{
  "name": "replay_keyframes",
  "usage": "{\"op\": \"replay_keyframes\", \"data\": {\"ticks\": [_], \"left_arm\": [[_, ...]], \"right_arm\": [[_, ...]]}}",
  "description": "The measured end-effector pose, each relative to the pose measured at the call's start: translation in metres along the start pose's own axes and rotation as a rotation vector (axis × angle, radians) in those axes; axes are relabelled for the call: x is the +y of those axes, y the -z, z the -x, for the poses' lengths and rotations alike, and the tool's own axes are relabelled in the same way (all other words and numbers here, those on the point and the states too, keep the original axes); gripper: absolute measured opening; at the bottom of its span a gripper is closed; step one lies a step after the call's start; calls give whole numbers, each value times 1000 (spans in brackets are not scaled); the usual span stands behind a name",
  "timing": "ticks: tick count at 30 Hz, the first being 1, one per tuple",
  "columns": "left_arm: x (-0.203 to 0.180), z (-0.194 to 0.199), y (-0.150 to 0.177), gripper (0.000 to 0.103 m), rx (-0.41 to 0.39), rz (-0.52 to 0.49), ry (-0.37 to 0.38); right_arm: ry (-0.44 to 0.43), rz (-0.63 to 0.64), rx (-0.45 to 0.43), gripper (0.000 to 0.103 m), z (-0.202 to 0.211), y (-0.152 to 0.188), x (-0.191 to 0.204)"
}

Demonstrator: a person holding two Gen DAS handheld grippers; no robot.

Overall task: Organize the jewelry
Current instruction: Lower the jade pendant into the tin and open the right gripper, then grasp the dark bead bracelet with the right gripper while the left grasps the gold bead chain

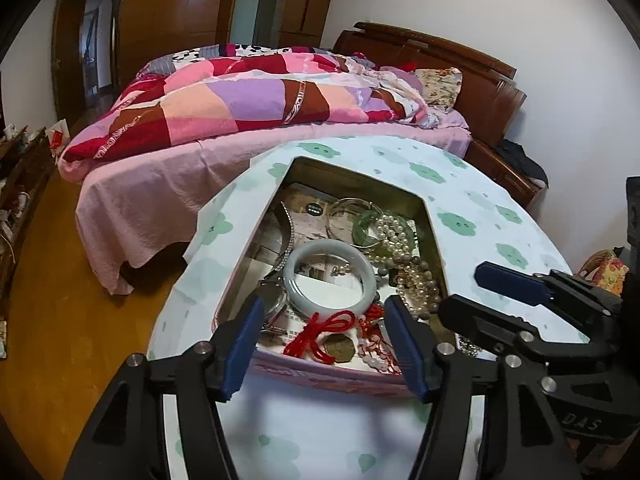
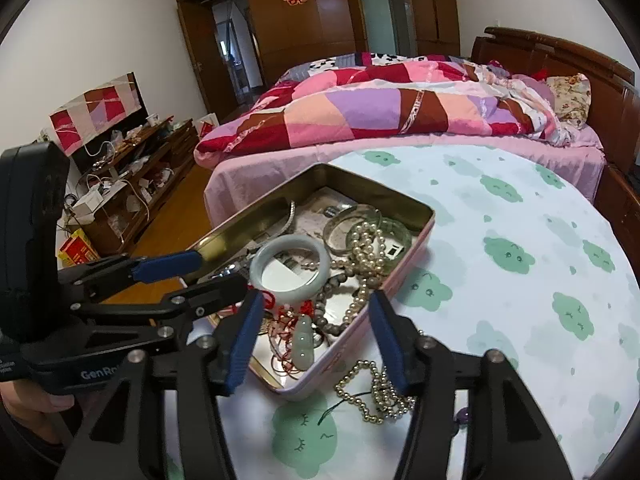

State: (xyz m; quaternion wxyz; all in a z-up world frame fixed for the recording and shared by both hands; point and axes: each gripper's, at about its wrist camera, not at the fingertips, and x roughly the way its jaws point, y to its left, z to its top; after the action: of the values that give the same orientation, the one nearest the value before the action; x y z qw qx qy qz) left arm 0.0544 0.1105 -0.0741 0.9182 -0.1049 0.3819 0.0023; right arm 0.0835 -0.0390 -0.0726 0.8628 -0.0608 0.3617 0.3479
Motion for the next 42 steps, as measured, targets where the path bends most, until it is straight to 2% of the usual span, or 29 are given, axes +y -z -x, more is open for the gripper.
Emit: {"op": "replay_keyframes", "data": {"ticks": [4,14,18,25,30,35,38,42], "left_arm": [[0,0,0,67,0,1,-3],[-1,2,-1,69,-1,-11,-28],[-3,1,0,70,-5,-22,-43],[-7,6,1,70,-20,-28,-60],[-14,10,3,70,-41,-31,-51],[-28,11,8,70,-48,-56,-42],[-38,13,11,70,-53,-78,-32],[-51,18,15,70,-60,-110,-29]], "right_arm": [[12,-7,-13,72,4,1,-4],[29,-44,-22,79,15,8,-18],[42,-65,-35,84,22,12,-25],[71,-90,-41,85,36,21,-44],[154,-154,-45,89,60,46,-79],[237,-212,4,89,71,77,-109],[245,-220,34,89,67,89,-114],[231,-196,66,82,56,90,-108]]}}
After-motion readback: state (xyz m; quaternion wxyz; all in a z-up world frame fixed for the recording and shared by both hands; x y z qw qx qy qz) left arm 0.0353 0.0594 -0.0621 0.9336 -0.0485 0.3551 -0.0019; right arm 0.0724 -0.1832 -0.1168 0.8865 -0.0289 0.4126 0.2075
